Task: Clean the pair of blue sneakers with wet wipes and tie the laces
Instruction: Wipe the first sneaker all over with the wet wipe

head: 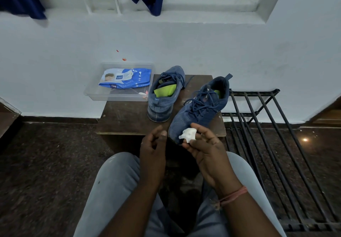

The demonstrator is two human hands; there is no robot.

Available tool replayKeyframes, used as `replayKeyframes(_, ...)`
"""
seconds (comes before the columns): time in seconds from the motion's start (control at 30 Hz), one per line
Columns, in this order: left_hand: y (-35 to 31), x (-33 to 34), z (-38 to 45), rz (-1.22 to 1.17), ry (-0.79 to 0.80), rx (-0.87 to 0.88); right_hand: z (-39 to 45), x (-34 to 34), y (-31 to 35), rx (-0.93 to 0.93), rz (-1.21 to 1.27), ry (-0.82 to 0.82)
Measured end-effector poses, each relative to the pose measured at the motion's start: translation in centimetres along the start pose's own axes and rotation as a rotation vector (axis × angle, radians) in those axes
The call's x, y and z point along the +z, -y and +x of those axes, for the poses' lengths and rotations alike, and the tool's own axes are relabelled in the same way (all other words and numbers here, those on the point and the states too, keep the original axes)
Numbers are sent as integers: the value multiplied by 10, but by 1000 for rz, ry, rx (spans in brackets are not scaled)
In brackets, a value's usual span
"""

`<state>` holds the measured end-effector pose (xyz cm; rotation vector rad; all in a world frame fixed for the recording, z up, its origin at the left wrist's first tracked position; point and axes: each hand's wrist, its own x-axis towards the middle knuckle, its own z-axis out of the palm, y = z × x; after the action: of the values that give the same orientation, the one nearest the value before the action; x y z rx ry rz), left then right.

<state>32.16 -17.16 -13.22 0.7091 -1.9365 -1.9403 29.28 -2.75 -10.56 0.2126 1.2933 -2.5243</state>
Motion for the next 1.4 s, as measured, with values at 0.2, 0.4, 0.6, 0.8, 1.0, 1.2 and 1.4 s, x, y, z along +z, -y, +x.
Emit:
replayKeyframes(0.2, -21, -1, -17, -40, 289, 58, -7, 2, 2, -92, -357, 15)
replayKeyframes(0.4, -17, -4, -9, -285, 209, -149, -4, -5, 4, -138, -580, 100)
replayKeyframes(0.6, -18, -5, -8, -452, 193, -230, 1, -10, 4, -217, -723, 20)
replayKeyframes(0.8, -18, -2, -6, -487, 170, -233, -5, 0, 3, -162, -654, 90)
replayKeyframes(1.0, -14, -4, -3, -528, 162, -284, 0, 1, -3, -77, -522, 21)
replayKeyframes(1.2, -12, 0, -3, -628, 235, -321, 2, 4, -4, -126, -490, -53)
replayKeyframes(1.4, 0, 5, 1, -497, 236, -210, -4, 6, -2, -200, -621, -60)
